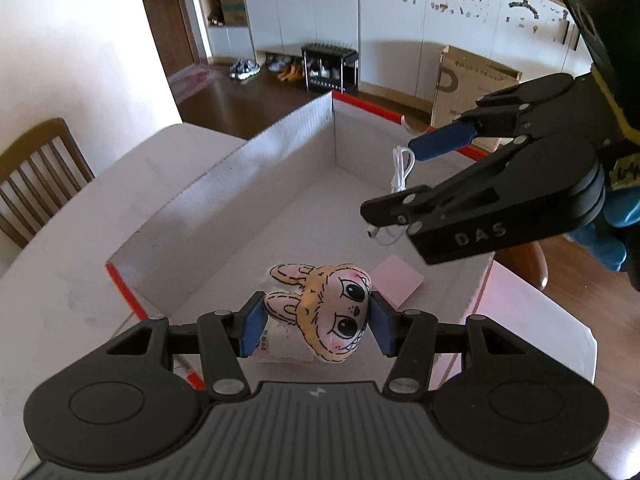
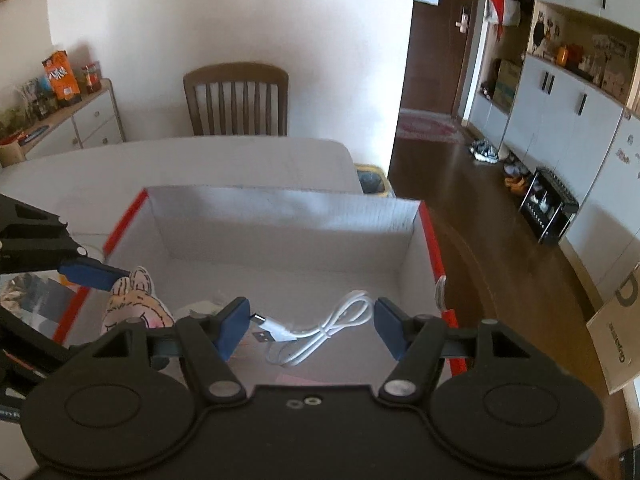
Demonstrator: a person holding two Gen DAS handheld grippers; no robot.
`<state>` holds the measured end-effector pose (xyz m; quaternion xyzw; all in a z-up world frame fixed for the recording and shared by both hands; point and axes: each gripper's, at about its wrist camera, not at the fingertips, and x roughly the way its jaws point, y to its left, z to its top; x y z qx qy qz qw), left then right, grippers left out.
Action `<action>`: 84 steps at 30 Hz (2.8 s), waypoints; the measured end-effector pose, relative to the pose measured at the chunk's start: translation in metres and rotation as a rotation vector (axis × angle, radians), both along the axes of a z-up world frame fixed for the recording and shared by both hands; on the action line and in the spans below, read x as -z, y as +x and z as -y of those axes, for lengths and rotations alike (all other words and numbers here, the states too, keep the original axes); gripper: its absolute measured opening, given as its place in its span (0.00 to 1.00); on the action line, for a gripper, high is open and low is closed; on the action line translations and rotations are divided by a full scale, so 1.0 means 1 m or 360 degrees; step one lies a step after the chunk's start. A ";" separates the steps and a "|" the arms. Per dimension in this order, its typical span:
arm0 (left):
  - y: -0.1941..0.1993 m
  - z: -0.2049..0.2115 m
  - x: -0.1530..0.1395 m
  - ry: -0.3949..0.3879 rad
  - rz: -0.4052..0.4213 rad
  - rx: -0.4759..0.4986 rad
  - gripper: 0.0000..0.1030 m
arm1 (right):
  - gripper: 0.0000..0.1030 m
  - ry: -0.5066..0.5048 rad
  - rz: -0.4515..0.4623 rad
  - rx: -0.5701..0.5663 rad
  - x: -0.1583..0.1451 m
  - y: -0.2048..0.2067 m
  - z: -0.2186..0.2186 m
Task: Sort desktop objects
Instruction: 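Carry the bunny keychain and USB cable over into the red box, then open both tools to drop the bunny and cable inside the box, then withdraw both tools from the box toward the table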
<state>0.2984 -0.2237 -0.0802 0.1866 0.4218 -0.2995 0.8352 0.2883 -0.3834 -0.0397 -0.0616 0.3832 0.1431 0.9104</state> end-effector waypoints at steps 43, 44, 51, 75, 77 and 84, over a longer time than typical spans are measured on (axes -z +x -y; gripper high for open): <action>0.032 0.004 0.026 0.0046 -0.0271 -0.0082 0.73 | 0.69 -0.0020 -0.0393 -0.0049 0.038 0.035 -0.001; 0.030 0.003 0.025 0.0033 -0.0262 -0.0074 0.76 | 0.70 -0.0009 -0.0387 -0.0051 0.035 0.033 0.000; 0.010 0.000 0.005 -0.0049 -0.0187 -0.0060 0.76 | 0.72 0.0073 -0.0323 -0.0063 0.013 0.023 0.009; -0.081 -0.049 -0.045 -0.0303 0.0185 -0.0324 0.76 | 0.72 0.0283 -0.0029 -0.0158 -0.051 -0.055 0.001; -0.090 -0.056 -0.048 -0.0315 0.0202 -0.0321 0.76 | 0.72 0.0290 -0.0003 -0.0168 -0.054 -0.062 -0.006; -0.116 -0.089 -0.052 -0.0363 0.0219 -0.0322 0.76 | 0.72 0.0273 0.0094 -0.0156 -0.059 -0.087 -0.034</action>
